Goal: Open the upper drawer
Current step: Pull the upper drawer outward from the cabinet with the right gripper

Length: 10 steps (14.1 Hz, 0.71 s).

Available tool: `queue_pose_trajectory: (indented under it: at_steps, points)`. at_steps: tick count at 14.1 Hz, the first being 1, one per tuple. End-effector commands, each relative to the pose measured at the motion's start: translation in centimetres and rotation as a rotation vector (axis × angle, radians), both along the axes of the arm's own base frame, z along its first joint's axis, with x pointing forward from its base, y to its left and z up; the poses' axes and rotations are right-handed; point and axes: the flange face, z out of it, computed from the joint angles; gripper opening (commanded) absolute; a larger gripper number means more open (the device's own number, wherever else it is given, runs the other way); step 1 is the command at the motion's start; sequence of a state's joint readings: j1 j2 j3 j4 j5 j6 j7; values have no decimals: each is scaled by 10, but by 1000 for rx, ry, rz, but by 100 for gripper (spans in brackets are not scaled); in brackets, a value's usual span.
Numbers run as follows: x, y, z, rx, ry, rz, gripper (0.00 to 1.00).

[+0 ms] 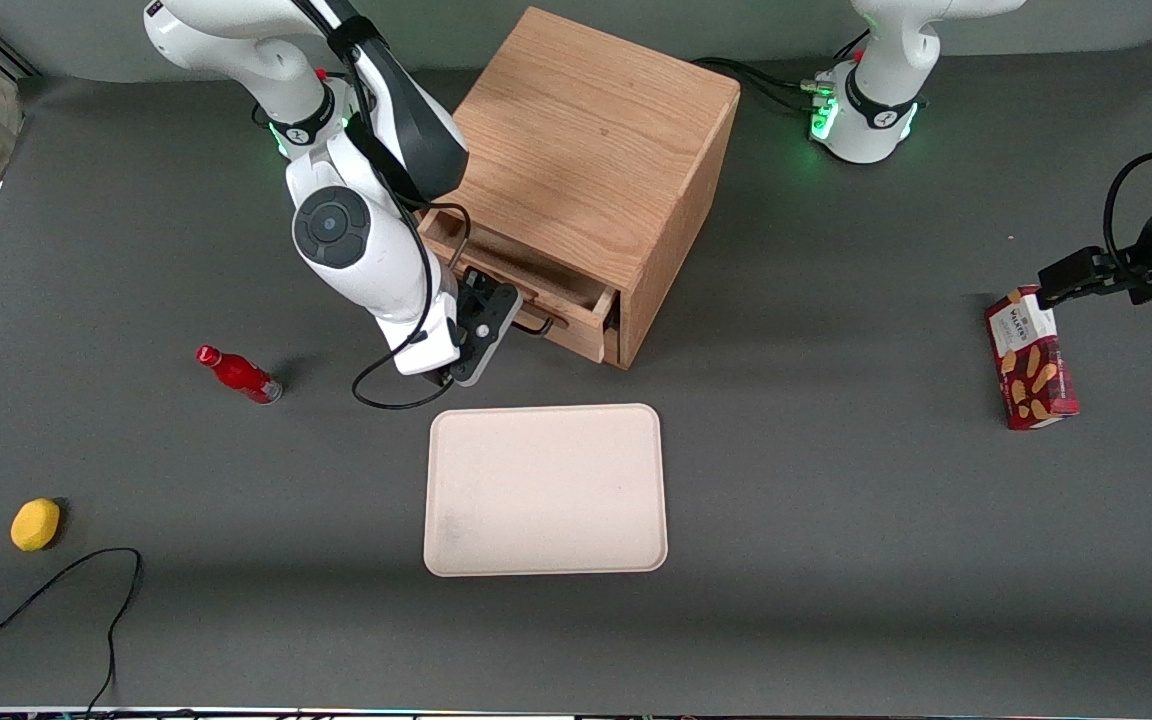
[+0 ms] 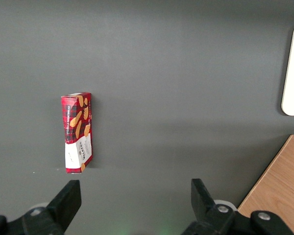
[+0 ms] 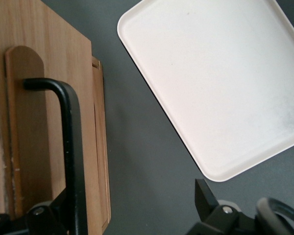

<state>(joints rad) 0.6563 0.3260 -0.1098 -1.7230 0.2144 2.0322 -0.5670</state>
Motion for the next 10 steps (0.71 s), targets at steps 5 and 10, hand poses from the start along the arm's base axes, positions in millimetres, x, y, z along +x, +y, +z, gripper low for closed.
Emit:
queue_pose_trajectory:
  at_steps: [5, 10]
  points:
    - [24, -1, 5, -55, -1, 29, 100]
    - [45, -12, 3, -56, -17, 12, 100]
